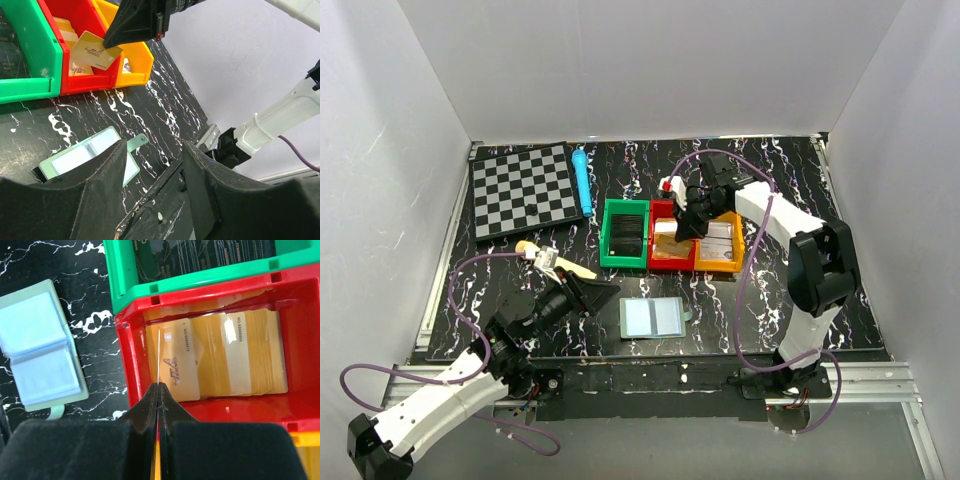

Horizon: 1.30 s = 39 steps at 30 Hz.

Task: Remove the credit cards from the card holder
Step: Place the credit card in the storage box.

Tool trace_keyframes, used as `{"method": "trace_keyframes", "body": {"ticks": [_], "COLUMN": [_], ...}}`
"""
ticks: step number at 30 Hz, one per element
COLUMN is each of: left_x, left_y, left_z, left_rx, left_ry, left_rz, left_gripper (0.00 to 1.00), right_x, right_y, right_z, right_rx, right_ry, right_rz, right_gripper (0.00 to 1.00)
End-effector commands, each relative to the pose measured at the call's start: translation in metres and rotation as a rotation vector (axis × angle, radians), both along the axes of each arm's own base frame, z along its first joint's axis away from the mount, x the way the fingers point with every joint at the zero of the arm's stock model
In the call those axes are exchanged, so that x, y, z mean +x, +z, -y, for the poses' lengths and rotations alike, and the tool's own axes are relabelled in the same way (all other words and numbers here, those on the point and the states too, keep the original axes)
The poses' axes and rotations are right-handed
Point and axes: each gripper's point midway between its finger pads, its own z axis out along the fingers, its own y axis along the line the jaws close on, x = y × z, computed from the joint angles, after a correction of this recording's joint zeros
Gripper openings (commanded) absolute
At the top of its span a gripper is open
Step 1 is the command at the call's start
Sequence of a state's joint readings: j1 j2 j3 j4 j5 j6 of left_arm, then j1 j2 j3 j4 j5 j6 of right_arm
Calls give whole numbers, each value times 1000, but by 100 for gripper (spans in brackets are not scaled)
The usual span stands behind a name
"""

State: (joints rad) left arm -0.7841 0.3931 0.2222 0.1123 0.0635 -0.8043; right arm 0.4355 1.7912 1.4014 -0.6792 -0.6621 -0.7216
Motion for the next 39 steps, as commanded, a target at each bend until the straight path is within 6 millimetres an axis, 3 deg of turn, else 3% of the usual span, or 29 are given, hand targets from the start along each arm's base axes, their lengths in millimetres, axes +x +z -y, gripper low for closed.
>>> {"method": "trace_keyframes", "body": {"ticks": [1,9,30,36,39], "left_x": [1,1,2,1,1], "left_y": [-7,-18,-27,-26,-26], "left_z": [0,3,4,4,3], "left_rx": [14,18,30,28,26], "left_ry": [2,-9,-9,-9,-8], "left_rz": [-9,-44,-54,-52,-52], "left_gripper": [47,47,48,48,48], "right_x": [24,36,30,39,52], "right_y": [1,-10,-43,-34,-16], "right_z": [-3,-8,-5,-11,-12], "right_rx": [-15,-49,-216,-235,-228], "right_ry": [11,20,79,57,15], "right_rz": [74,90,127,194,265], "right_gripper": [1,1,1,1,1]}}
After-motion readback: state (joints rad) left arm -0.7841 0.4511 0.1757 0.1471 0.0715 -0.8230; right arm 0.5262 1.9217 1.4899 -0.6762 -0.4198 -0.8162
